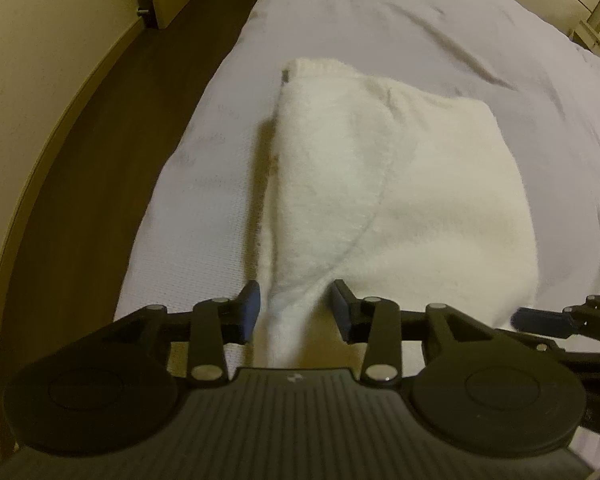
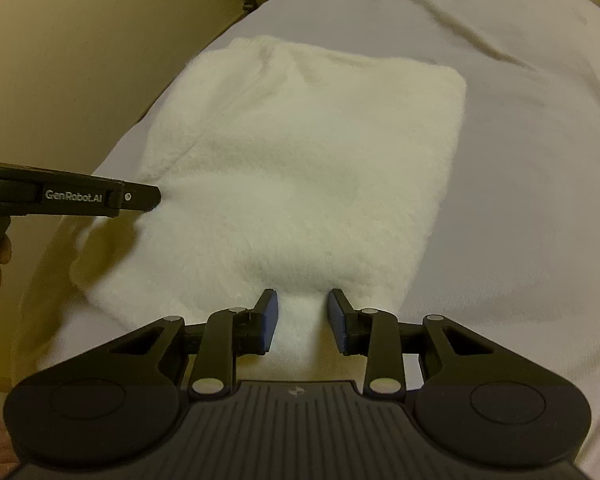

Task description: Fold clothes

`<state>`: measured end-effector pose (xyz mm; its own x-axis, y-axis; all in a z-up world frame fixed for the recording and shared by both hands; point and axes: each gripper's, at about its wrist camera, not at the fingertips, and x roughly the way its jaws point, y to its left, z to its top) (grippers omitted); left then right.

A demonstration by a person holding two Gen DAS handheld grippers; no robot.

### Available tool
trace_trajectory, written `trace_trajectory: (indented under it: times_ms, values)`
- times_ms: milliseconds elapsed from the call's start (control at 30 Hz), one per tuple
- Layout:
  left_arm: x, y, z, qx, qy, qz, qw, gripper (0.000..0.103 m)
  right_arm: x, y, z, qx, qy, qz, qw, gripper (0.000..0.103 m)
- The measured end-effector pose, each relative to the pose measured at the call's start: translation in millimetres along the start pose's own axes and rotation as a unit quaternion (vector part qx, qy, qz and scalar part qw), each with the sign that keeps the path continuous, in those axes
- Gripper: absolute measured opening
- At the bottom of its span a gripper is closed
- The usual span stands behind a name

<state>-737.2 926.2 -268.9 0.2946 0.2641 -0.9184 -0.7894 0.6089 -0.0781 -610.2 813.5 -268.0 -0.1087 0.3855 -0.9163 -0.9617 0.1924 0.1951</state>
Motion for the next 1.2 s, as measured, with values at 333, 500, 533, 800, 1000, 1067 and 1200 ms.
trace_trajectory:
  times_ms: [333,500,533,800,1000,1067,1200]
  values:
    - [-43,-19,-24,0.010,0.002,-0.018,0.9998,0.012,-45,-6,-12,0.019,-0.010,0.028,0.999,0.034]
    - [-11,-13,-35,-0.017,0.051,0.002,0.9986,0.007,-26,-5,-22,0.005,0.022,0.025,0.999,0.034]
    - [-13,-14,-33,-0.020,0.052,0.005,0.9985,0.007,-23,-4,-25,-0.003,0.024,0.025,0.999,0.036]
    - [-84,-36,-39,-0.051,0.032,0.033,0.9977,0.022,-62,-14,-29,0.019,0.012,0.048,0.999,0.070]
    - [-154,-67,-58,-0.077,-0.006,0.065,0.9949,0.050,-112,-24,-39,0.025,-0.023,0.052,0.998,0.089]
    - [-175,-78,-64,-0.088,-0.020,0.079,0.9928,0.056,-128,-30,-42,0.027,-0.031,0.059,0.997,0.089]
    - [-223,-100,-82,-0.118,-0.042,0.106,0.9864,0.066,-166,-43,-48,0.027,-0.048,0.076,0.996,0.089]
